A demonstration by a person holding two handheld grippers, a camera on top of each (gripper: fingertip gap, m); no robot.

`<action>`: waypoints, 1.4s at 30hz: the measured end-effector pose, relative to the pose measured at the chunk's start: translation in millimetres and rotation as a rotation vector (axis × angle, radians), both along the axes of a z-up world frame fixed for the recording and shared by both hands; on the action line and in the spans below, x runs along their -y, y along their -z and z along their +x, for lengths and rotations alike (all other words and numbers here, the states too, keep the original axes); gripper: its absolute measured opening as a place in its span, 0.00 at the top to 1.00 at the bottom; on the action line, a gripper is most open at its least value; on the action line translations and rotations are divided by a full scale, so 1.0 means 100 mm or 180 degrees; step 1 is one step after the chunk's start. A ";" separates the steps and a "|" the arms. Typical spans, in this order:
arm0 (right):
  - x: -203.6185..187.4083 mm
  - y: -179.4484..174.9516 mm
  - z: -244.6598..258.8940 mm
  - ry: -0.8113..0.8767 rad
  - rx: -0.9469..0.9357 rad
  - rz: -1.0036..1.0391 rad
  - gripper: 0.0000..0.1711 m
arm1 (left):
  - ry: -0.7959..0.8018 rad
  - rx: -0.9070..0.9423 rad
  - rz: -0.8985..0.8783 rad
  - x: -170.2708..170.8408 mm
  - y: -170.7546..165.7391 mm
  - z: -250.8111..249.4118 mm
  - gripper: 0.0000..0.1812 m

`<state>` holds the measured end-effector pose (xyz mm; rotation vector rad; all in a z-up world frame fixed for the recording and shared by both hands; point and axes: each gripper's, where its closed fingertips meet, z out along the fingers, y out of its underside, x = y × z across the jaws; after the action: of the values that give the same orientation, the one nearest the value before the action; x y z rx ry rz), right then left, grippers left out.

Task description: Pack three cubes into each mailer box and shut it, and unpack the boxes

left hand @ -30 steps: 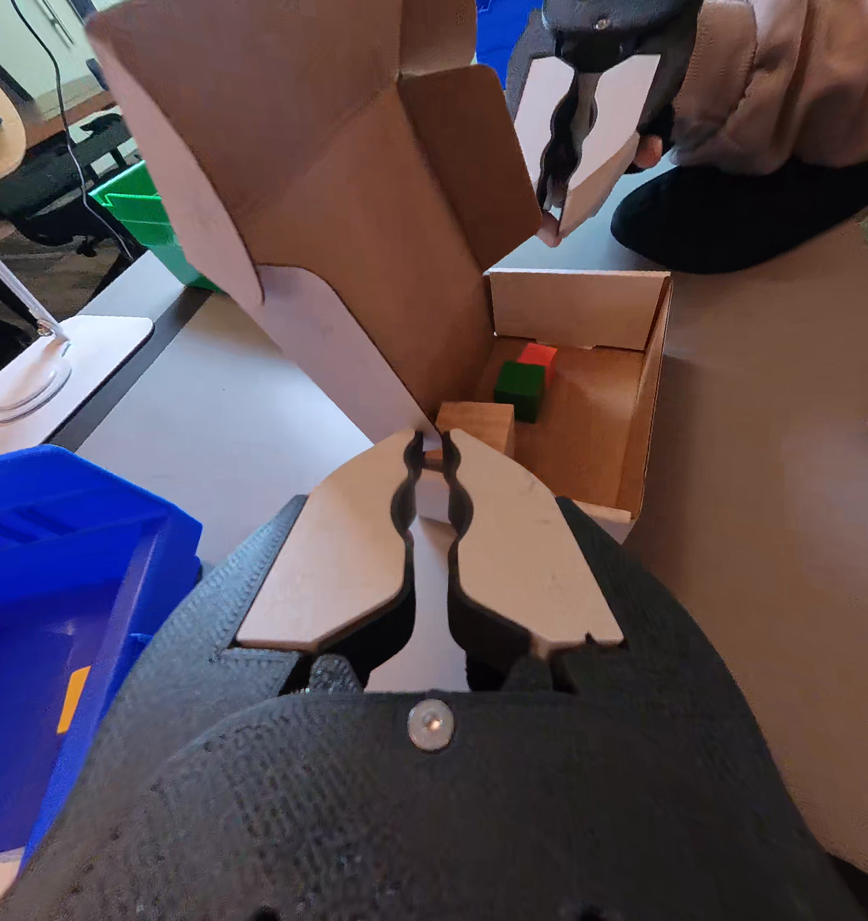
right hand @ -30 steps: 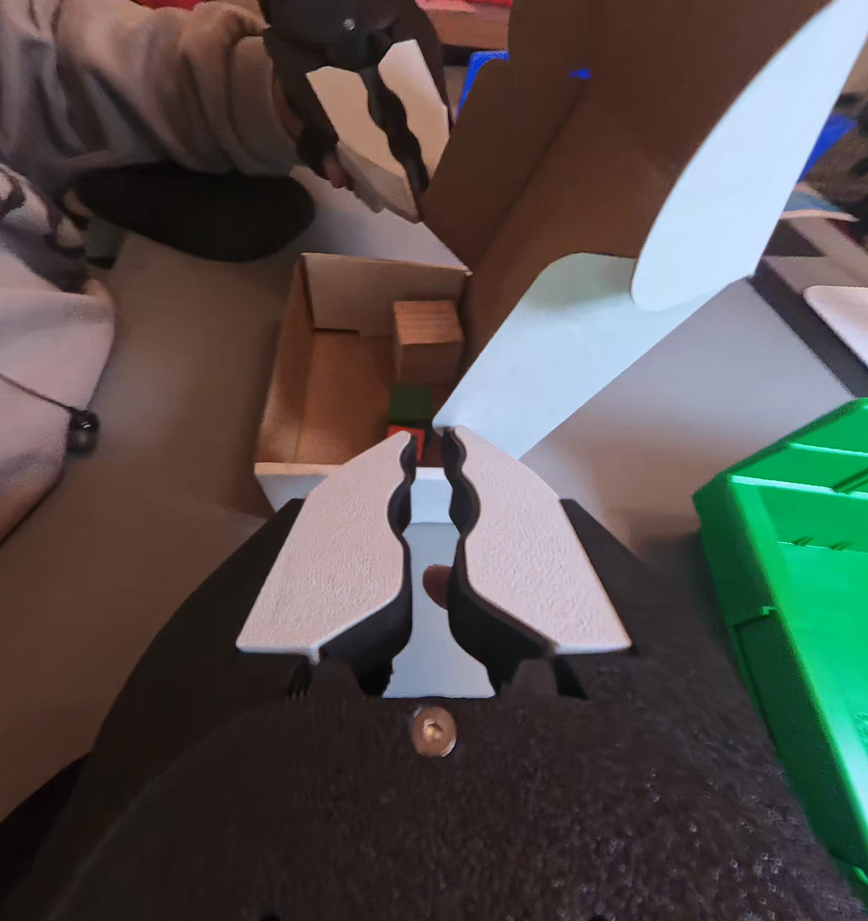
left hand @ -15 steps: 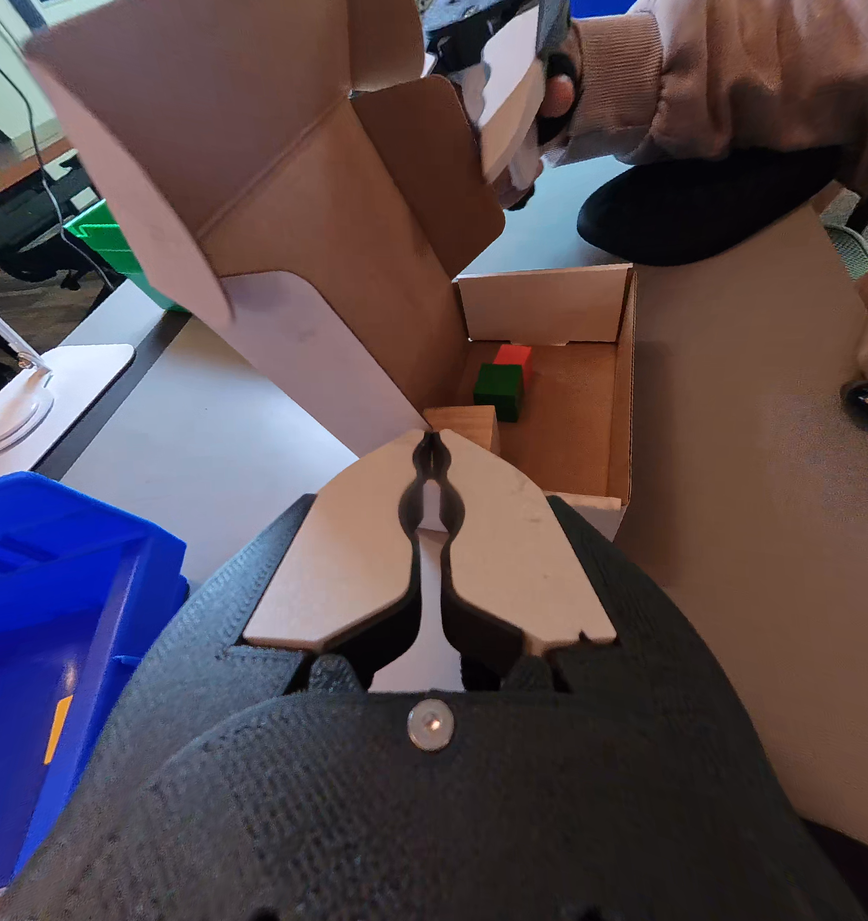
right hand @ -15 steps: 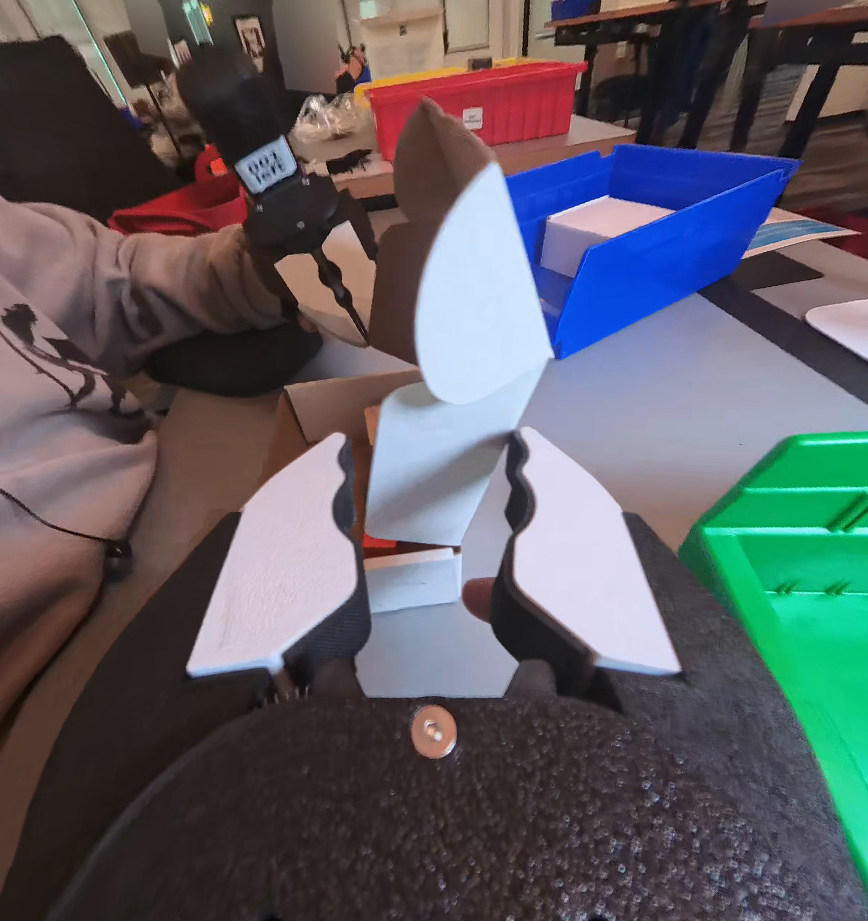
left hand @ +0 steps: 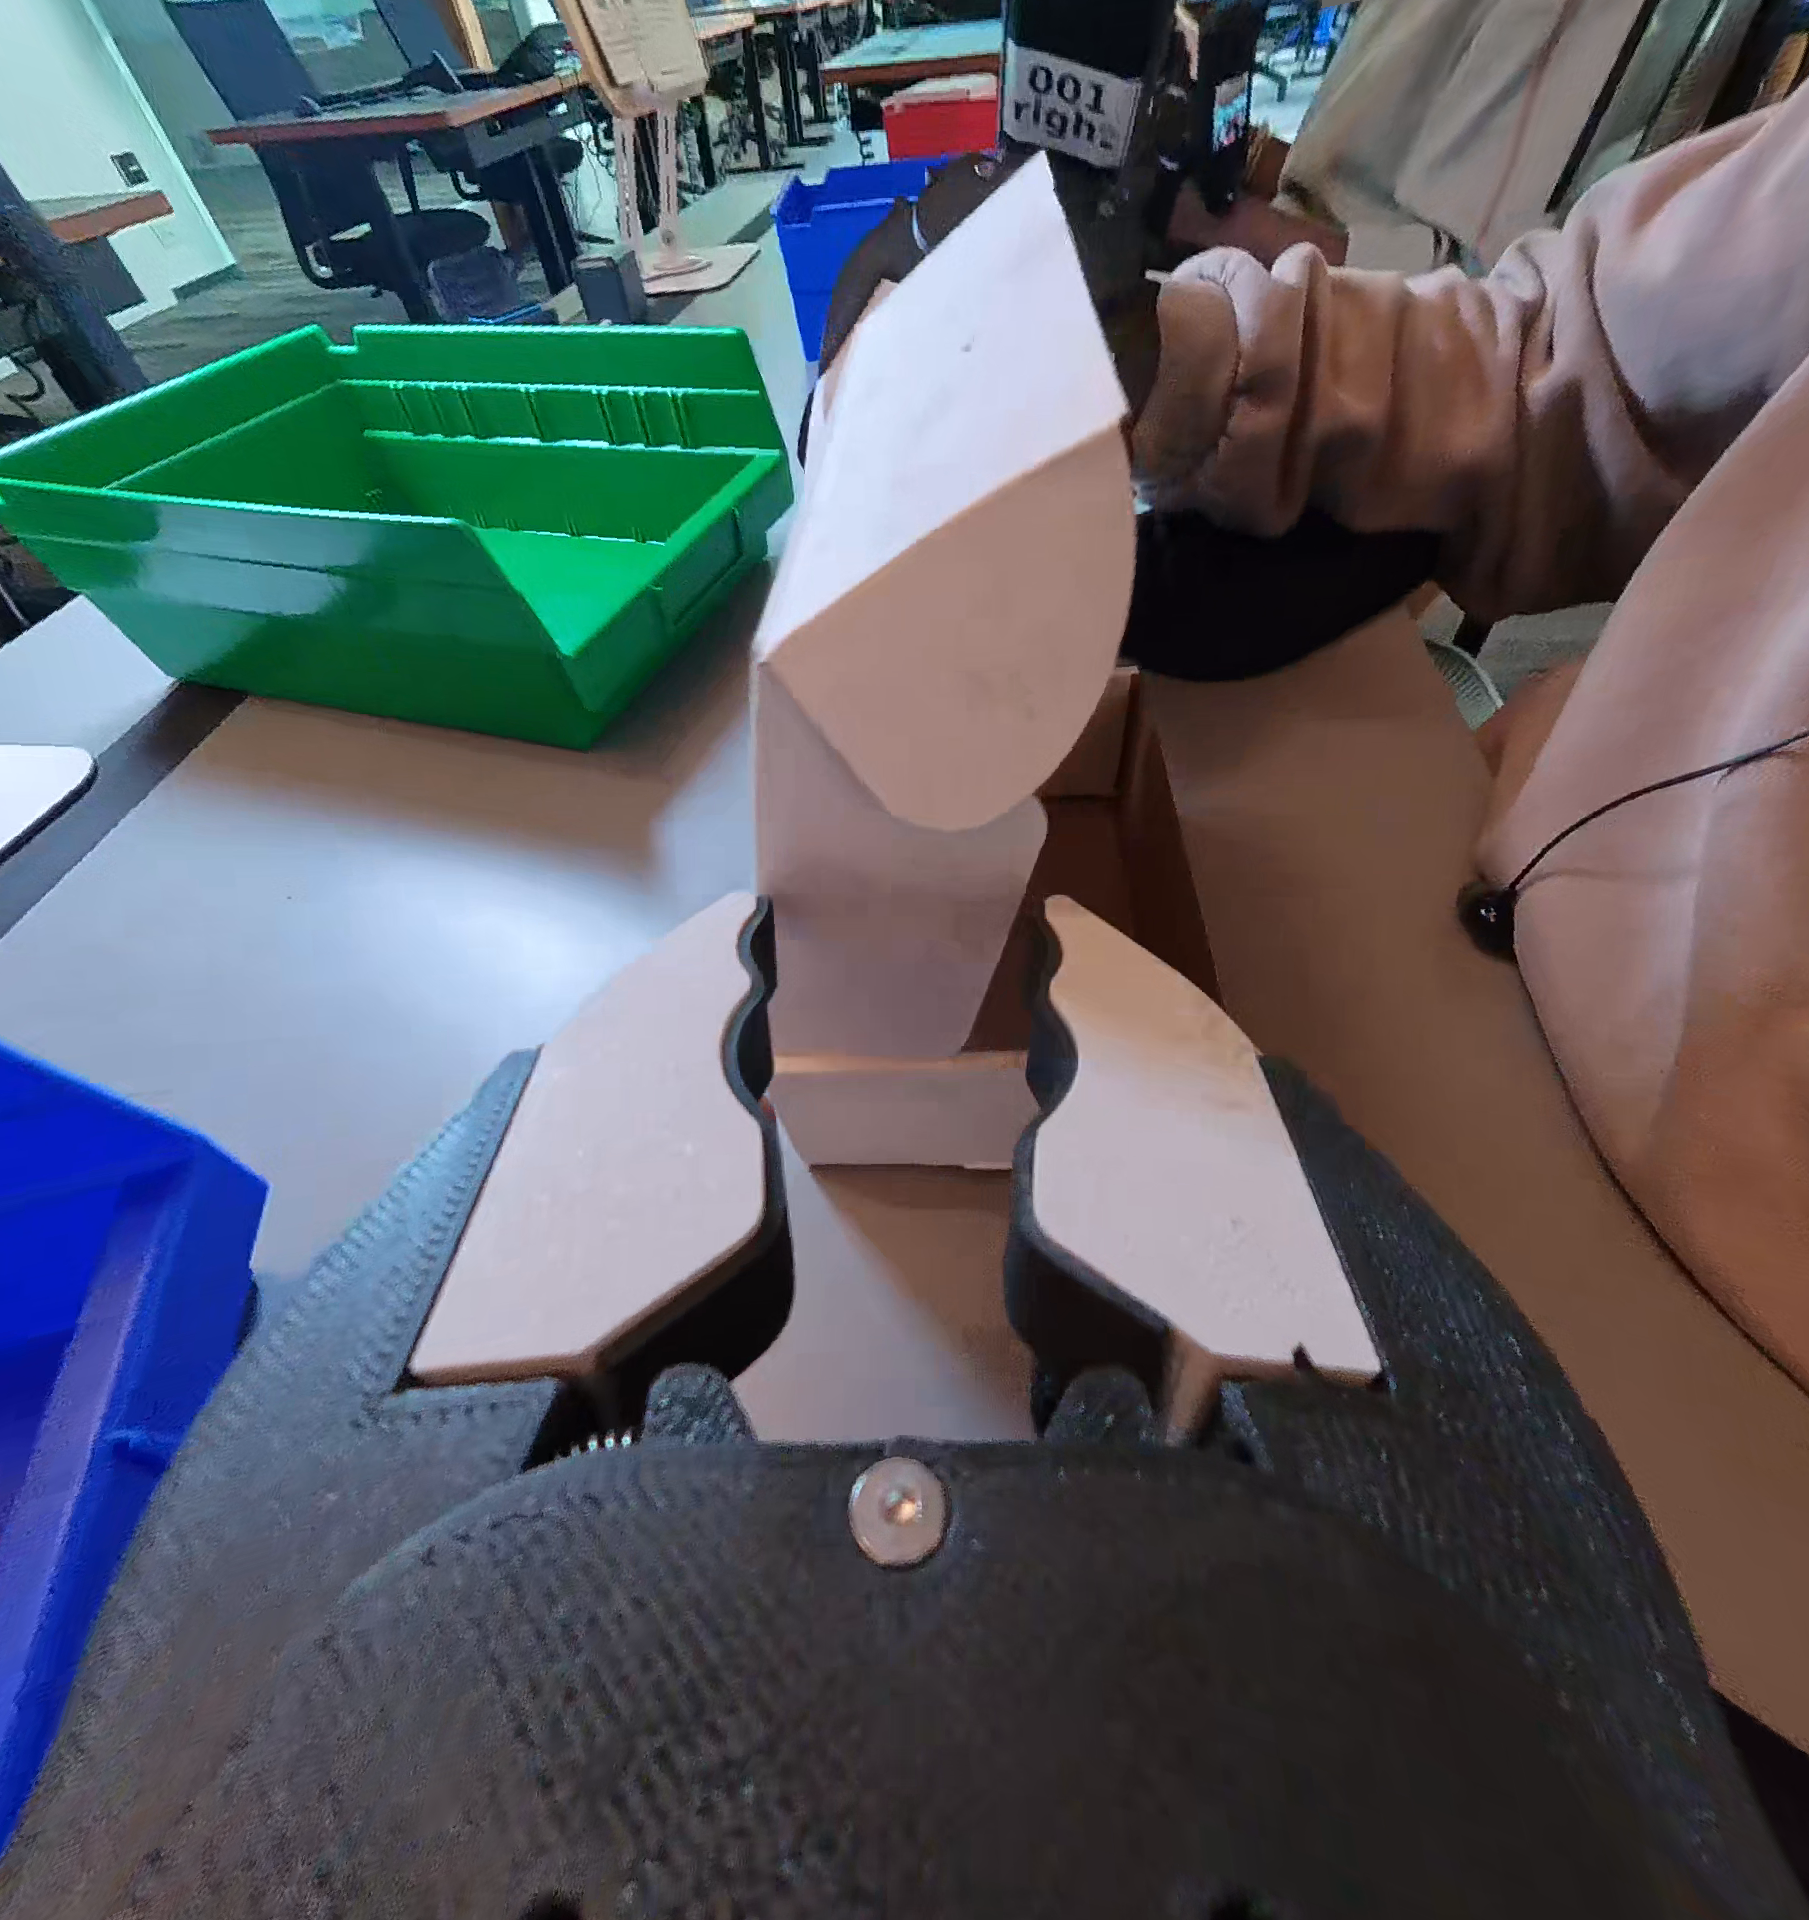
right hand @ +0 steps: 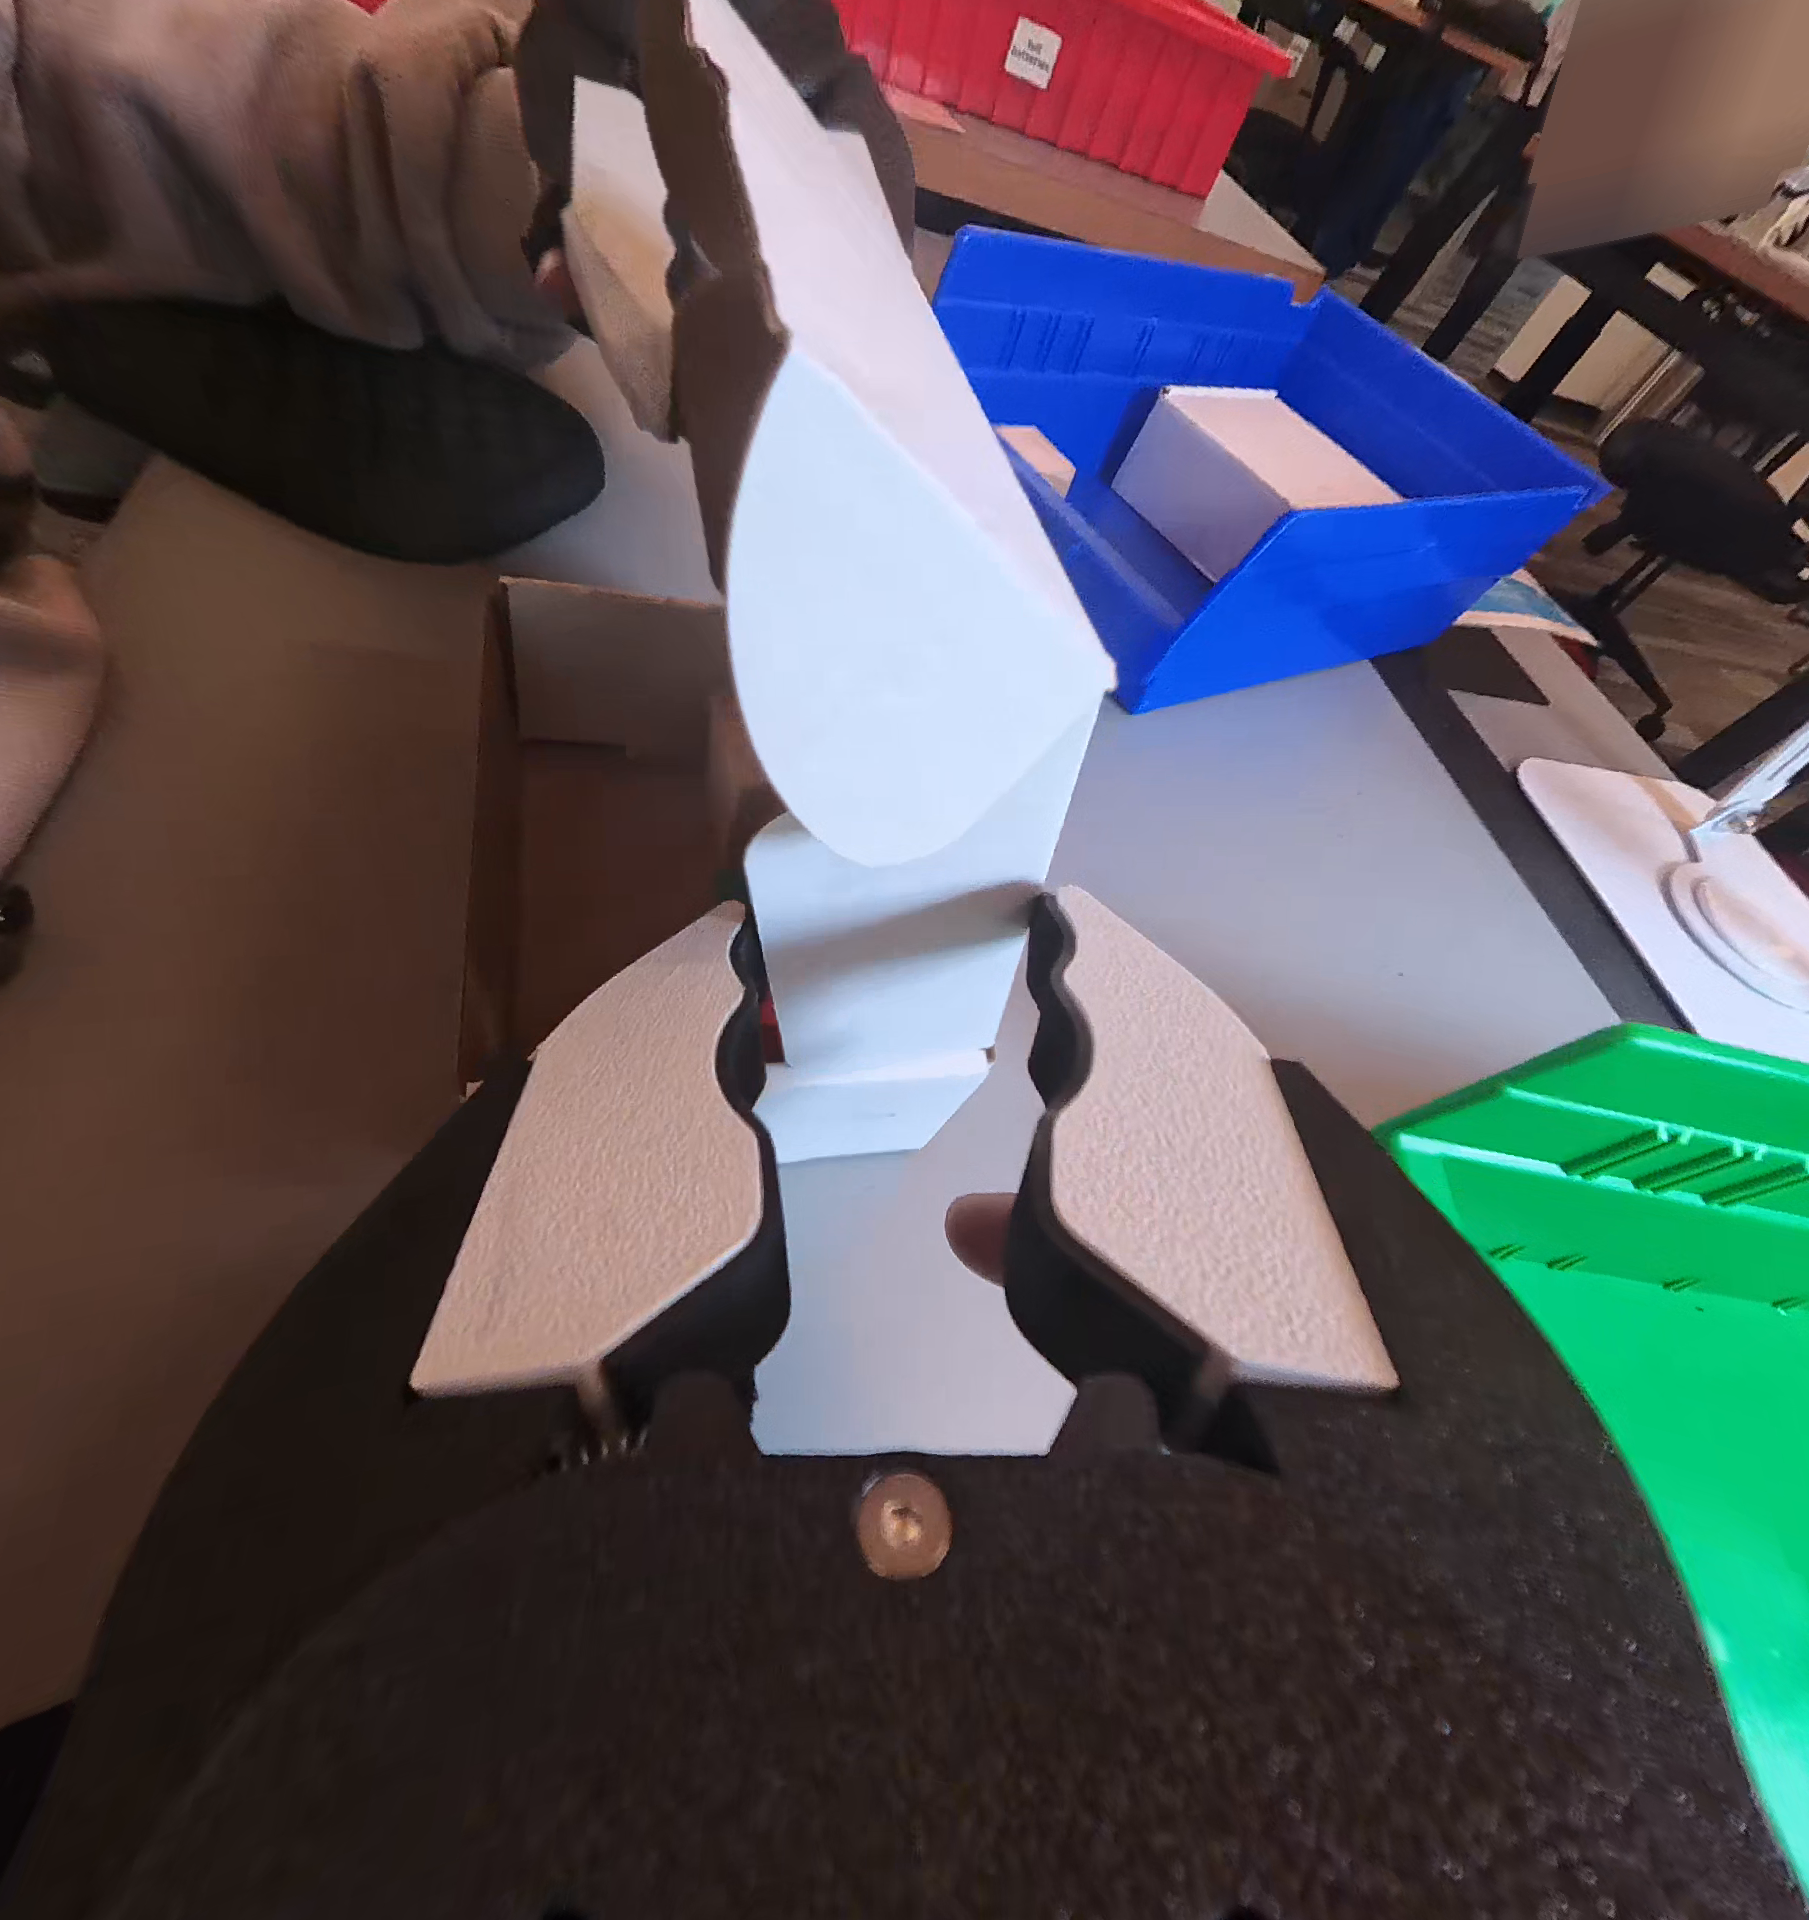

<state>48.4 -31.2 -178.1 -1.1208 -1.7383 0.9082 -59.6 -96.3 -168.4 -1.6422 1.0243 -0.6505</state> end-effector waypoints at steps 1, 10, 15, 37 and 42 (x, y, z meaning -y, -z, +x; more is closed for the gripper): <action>0.01 0.03 0.01 0.0009 0.0082 -0.0018 0.71 | -0.0057 -0.0029 0.0029 -0.03 0.01 0.03 0.75; 0.17 0.21 0.16 -0.0111 0.0584 -0.0142 0.61 | -0.0050 -0.0236 0.0099 0.02 0.05 0.03 0.82; 0.13 -0.11 0.26 -0.0274 0.0195 -0.0410 0.64 | 0.0071 -0.0060 0.0155 -0.05 -0.15 -0.22 0.78; 0.33 0.22 0.19 -0.0327 0.0822 0.0338 0.69 | 0.0771 -0.1034 0.0045 0.23 0.23 0.24 0.59; 0.33 0.28 0.27 -0.0304 0.1027 0.0214 0.63 | 0.0728 -0.1236 -0.0063 0.34 0.27 0.18 0.58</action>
<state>75.8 -64.3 -206.2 -1.1984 -2.0835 0.7493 -41.9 -129.9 -195.3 -1.7218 1.5065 -0.4988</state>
